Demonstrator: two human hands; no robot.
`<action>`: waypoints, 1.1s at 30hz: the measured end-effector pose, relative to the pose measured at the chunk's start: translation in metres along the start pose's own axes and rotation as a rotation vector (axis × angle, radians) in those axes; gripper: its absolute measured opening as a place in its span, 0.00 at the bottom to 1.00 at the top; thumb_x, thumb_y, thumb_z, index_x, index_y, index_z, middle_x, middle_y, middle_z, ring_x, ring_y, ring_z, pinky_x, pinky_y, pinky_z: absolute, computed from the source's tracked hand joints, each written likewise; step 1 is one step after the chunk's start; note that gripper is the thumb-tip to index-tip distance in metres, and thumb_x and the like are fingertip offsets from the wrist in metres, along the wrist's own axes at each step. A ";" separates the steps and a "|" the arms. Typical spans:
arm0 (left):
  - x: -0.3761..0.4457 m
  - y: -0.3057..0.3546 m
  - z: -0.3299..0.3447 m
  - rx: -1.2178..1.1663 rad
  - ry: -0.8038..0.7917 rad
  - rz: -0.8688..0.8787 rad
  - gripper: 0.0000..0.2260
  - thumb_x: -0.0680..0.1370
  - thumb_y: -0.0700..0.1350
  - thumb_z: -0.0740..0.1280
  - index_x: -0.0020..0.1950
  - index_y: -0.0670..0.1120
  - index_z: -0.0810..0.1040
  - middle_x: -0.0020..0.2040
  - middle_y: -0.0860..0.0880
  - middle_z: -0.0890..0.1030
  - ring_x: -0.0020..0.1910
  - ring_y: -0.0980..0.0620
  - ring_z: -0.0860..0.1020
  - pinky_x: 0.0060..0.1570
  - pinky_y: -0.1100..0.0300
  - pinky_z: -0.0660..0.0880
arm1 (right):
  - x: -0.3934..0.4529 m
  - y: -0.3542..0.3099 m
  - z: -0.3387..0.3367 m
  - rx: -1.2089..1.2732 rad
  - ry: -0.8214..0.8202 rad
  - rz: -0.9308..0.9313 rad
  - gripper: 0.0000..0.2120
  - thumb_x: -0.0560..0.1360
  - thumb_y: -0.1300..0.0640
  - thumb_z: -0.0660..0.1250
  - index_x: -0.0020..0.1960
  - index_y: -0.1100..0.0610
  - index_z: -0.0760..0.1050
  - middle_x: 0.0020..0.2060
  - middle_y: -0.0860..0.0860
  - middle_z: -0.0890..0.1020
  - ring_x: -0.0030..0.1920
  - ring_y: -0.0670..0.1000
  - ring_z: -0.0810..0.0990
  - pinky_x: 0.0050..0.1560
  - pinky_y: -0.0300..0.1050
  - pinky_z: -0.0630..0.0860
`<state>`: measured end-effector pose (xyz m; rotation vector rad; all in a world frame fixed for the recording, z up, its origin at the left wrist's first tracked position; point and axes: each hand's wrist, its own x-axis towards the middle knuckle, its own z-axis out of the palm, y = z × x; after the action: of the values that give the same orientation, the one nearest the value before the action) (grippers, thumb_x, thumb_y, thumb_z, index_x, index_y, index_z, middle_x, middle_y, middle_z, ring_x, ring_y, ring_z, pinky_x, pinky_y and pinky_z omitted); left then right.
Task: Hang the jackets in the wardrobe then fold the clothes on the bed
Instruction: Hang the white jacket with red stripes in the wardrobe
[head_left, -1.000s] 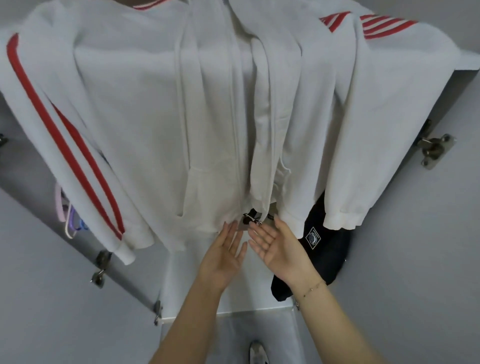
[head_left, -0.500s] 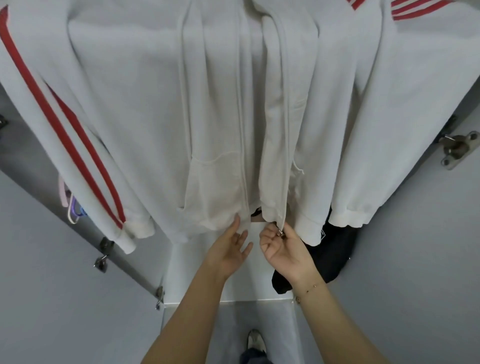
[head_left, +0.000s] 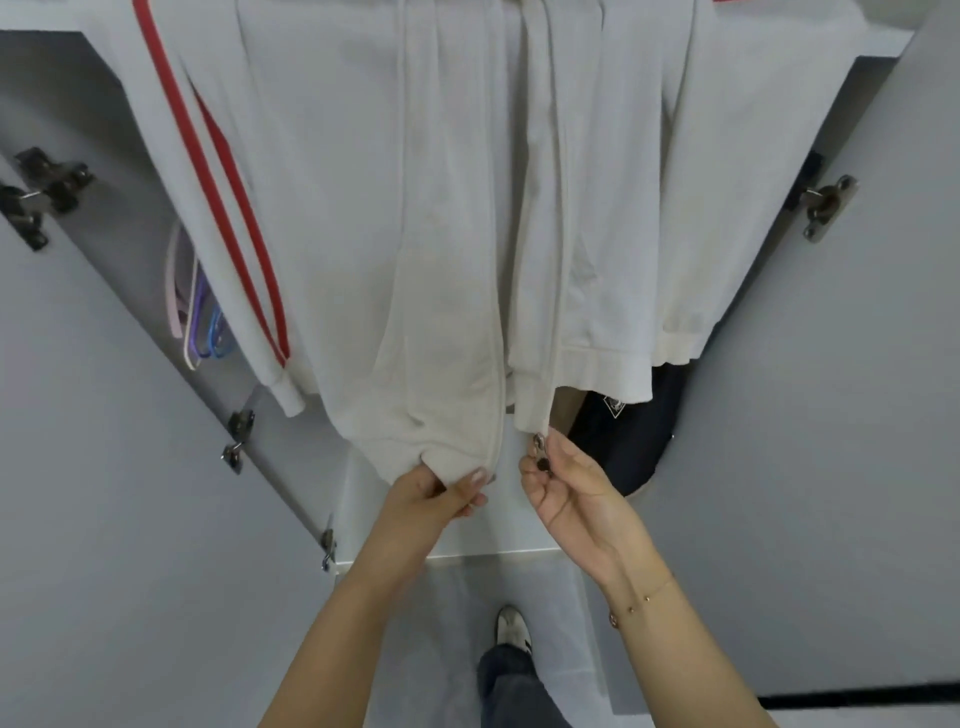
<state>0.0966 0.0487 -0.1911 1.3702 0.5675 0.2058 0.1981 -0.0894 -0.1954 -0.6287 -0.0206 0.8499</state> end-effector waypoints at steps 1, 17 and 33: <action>-0.011 0.005 -0.001 -0.023 -0.027 0.014 0.06 0.77 0.41 0.69 0.53 0.46 0.83 0.46 0.53 0.86 0.43 0.59 0.83 0.42 0.69 0.76 | -0.007 0.003 0.004 -0.047 -0.004 -0.025 0.14 0.69 0.65 0.69 0.54 0.62 0.79 0.40 0.53 0.83 0.37 0.48 0.82 0.40 0.38 0.80; -0.080 0.067 -0.035 -0.617 -0.120 0.145 0.11 0.71 0.42 0.70 0.51 0.48 0.87 0.54 0.47 0.85 0.51 0.57 0.83 0.47 0.66 0.78 | -0.014 0.009 0.077 0.189 0.050 0.096 0.17 0.77 0.49 0.66 0.57 0.62 0.74 0.58 0.61 0.81 0.59 0.57 0.82 0.63 0.51 0.75; -0.060 0.073 -0.035 -0.736 0.069 0.062 0.11 0.67 0.42 0.73 0.48 0.45 0.87 0.50 0.49 0.86 0.44 0.60 0.83 0.38 0.71 0.77 | 0.020 0.008 0.046 0.495 0.008 0.087 0.20 0.73 0.62 0.71 0.63 0.64 0.75 0.40 0.48 0.80 0.33 0.45 0.77 0.50 0.38 0.72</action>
<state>0.0412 0.0667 -0.1082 0.6672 0.4415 0.4625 0.1937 -0.0474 -0.1666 -0.1682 0.2201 0.8942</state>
